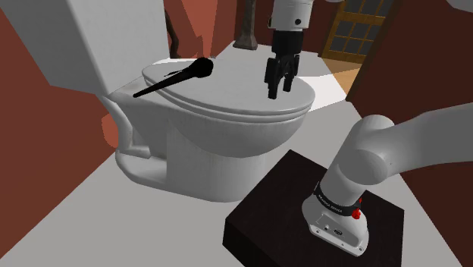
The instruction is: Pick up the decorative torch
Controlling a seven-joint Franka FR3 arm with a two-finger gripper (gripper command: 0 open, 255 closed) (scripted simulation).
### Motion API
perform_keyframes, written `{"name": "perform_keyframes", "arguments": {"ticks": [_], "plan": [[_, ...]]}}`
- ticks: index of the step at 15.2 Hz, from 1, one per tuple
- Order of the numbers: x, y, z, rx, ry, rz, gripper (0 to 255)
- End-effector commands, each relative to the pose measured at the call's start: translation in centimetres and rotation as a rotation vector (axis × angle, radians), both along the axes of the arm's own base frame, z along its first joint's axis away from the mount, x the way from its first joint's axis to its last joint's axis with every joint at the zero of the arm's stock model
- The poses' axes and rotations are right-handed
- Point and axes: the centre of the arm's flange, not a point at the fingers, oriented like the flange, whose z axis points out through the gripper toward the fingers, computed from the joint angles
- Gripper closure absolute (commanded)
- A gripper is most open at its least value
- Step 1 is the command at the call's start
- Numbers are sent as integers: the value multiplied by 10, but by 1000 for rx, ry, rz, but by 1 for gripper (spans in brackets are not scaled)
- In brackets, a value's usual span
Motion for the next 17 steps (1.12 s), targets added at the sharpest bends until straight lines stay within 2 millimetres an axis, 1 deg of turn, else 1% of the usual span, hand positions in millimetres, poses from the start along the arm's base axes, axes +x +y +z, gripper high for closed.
{"name": "perform_keyframes", "arguments": {"ticks": [1, 5, 9, 13, 17], "plan": [[0, 0, 0, 0, 0, 0, 0], [49, -3, 2, -22, -22, 189, 0], [99, 3, 5, -43, -44, 378, 0], [145, 18, 9, -65, -66, 568, 0], [189, 42, 14, -86, -88, 757, 0]]}}
